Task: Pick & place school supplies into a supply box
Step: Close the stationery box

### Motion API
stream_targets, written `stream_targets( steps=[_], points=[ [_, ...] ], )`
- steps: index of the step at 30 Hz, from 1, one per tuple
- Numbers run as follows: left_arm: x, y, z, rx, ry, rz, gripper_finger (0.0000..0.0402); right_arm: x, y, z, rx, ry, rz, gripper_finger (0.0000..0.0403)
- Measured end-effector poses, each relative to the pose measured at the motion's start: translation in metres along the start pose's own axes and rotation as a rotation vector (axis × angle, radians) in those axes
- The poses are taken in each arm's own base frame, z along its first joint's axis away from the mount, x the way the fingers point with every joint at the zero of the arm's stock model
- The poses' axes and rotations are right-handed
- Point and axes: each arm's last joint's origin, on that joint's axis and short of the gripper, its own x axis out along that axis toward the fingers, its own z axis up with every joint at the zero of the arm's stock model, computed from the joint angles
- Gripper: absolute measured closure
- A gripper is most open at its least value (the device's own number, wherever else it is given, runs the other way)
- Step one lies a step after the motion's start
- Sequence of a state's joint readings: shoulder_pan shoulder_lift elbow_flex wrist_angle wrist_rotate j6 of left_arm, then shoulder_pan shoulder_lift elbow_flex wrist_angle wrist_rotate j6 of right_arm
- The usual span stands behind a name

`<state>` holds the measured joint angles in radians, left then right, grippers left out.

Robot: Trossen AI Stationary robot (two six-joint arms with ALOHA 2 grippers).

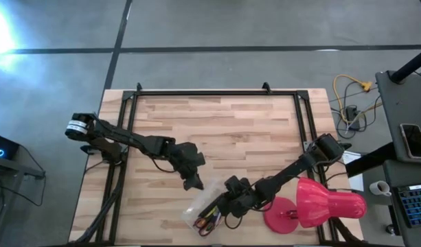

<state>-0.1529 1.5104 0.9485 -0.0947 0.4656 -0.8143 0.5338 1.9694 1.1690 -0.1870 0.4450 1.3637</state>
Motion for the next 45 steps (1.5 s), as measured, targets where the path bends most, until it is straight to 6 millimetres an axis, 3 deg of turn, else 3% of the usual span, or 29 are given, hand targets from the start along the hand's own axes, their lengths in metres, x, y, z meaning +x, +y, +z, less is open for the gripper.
stream_targets(
  steps=[13,20,28,38,45],
  points=[
    [0.046,-0.002,-0.008,-0.006,0.009,-0.098,0.0309,0.001,0.0,0.002,-0.015,-0.002,0.003,0.0394],
    [0.058,0.002,-0.01,0.0,0.022,-0.109,0.0309,0.0,0.0,0.0,-0.038,0.006,0.004,0.0394],
    [0.061,0.0,-0.008,0.006,0.015,-0.112,0.0309,-0.004,0.002,0.001,-0.065,0.007,0.014,0.0394],
    [0.062,0.004,-0.008,-0.004,-0.007,-0.071,0.0309,-0.031,0.007,0.005,-0.073,-0.042,0.018,0.0394],
    [0.063,0.004,-0.008,-0.003,-0.008,-0.074,0.0309,-0.041,0.005,-0.002,-0.113,0.049,0.004,0.0394]
  ],
)
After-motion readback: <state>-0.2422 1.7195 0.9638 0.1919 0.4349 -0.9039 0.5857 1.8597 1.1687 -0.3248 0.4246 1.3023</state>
